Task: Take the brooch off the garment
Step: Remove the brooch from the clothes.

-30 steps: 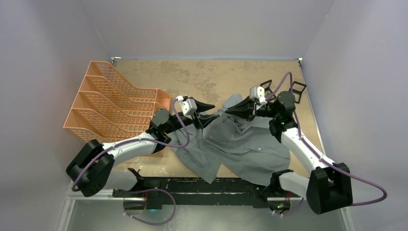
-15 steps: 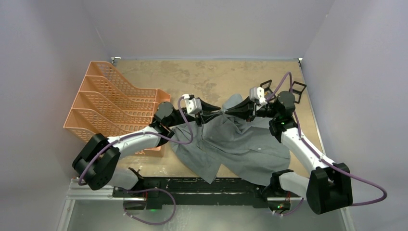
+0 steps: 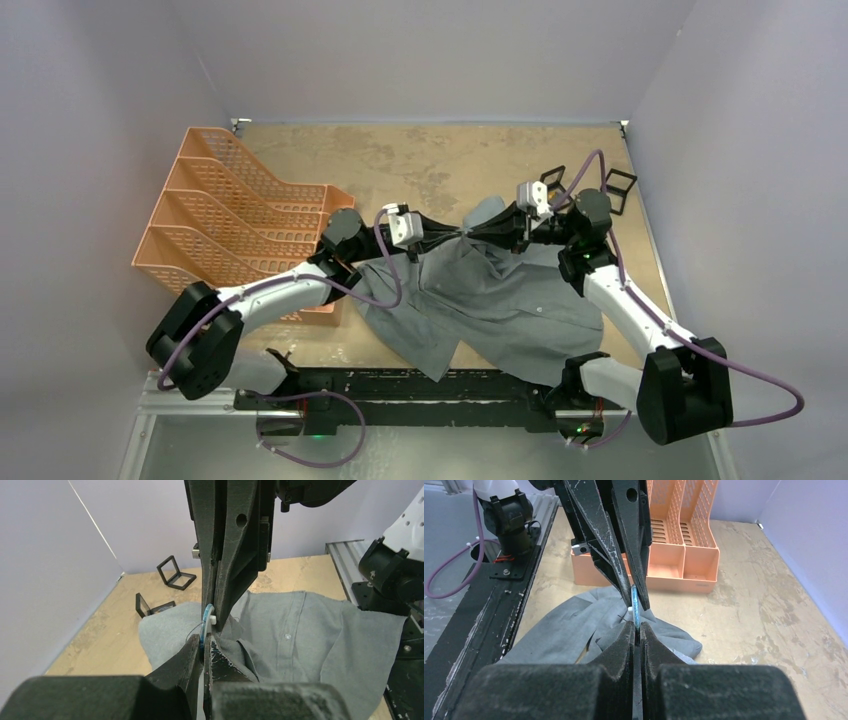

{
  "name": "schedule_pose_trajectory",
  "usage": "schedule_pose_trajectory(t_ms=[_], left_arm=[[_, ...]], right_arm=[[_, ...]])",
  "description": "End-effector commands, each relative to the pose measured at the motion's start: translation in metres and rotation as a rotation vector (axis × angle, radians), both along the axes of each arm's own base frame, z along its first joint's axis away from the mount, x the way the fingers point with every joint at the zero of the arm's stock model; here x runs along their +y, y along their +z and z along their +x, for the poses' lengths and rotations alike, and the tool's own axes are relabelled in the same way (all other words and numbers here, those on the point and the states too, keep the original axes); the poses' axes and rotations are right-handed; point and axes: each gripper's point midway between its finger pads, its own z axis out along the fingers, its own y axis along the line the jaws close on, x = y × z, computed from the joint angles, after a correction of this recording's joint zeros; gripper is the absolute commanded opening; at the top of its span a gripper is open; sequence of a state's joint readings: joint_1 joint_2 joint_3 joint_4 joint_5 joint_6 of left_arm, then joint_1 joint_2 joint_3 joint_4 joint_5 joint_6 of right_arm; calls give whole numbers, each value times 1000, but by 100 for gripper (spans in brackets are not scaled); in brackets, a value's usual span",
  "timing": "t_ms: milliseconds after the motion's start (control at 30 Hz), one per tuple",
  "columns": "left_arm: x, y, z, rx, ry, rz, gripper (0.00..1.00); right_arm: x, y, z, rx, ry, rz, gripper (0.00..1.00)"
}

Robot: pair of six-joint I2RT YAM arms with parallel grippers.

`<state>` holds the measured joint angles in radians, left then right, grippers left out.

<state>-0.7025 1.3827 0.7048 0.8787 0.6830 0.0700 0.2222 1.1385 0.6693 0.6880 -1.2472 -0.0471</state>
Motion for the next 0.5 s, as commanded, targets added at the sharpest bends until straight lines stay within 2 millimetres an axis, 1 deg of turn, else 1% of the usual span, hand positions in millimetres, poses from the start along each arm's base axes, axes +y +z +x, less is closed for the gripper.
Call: schedule_pose_trajectory(t_ms=[0, 167, 233, 367, 467], left_arm=[[13, -2, 15, -77, 111, 62, 0], [19, -13, 24, -101, 186, 123, 0], [18, -19, 25, -111, 210, 149, 0], [17, -26, 27, -123, 244, 176, 0], [17, -31, 29, -134, 274, 193, 0]], right_arm=[[1, 19, 3, -71, -6, 14, 6], [0, 15, 10, -50, -39, 14, 16], [0, 15, 12, -44, -54, 16, 23], [-3, 16, 23, -12, -146, 41, 34], [-5, 11, 26, 35, -185, 53, 43]])
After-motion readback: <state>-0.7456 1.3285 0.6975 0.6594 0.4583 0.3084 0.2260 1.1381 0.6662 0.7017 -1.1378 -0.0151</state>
